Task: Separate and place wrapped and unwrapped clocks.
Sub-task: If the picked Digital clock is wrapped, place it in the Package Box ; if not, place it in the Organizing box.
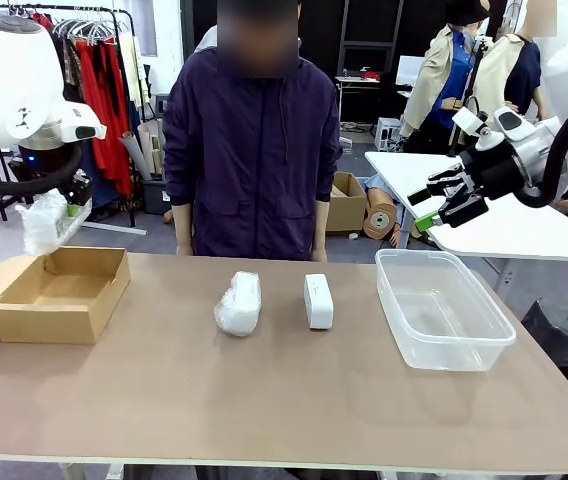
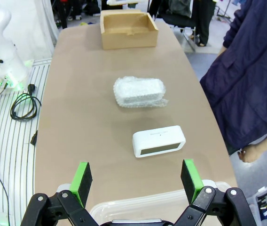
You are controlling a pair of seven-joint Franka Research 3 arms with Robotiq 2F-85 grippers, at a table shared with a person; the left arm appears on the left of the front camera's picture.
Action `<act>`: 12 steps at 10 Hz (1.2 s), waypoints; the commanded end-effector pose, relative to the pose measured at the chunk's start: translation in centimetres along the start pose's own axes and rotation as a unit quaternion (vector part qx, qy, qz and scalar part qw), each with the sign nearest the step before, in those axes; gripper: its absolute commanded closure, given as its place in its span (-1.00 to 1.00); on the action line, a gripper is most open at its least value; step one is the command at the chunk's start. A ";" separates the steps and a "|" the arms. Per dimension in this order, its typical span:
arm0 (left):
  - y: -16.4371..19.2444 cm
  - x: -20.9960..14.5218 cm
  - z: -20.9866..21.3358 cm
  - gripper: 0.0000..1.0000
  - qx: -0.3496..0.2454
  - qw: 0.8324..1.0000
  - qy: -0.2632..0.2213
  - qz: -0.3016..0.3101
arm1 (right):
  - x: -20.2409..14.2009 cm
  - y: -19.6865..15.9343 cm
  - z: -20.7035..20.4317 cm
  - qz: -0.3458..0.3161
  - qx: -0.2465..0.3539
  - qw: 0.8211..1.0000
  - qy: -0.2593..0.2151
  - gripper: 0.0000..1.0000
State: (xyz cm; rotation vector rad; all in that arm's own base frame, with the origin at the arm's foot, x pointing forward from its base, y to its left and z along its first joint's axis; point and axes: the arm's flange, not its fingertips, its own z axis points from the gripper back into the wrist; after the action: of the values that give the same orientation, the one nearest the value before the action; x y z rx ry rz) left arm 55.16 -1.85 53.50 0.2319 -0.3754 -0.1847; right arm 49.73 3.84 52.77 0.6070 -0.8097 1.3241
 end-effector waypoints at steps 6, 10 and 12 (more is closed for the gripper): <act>3.0 0.8 -5.4 1.00 -0.040 0.995 0.058 0.067 | 0.2 0.1 0.0 0.005 0.002 1.000 -0.003 -1.00; 4.4 -1.4 -9.4 1.00 -0.054 0.992 0.079 0.077 | 0.2 0.1 0.0 0.005 0.002 1.000 -0.003 -1.00; 4.5 -1.7 -11.0 1.00 -0.064 0.992 0.086 0.063 | 0.2 0.1 0.0 0.005 0.002 1.000 -0.003 -1.00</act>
State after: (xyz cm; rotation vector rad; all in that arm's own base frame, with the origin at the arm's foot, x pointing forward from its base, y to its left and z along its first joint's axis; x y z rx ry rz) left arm 58.42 4.26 44.34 0.1226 -0.1979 -0.0380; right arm 49.73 3.84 52.77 0.6071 -0.8096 1.3242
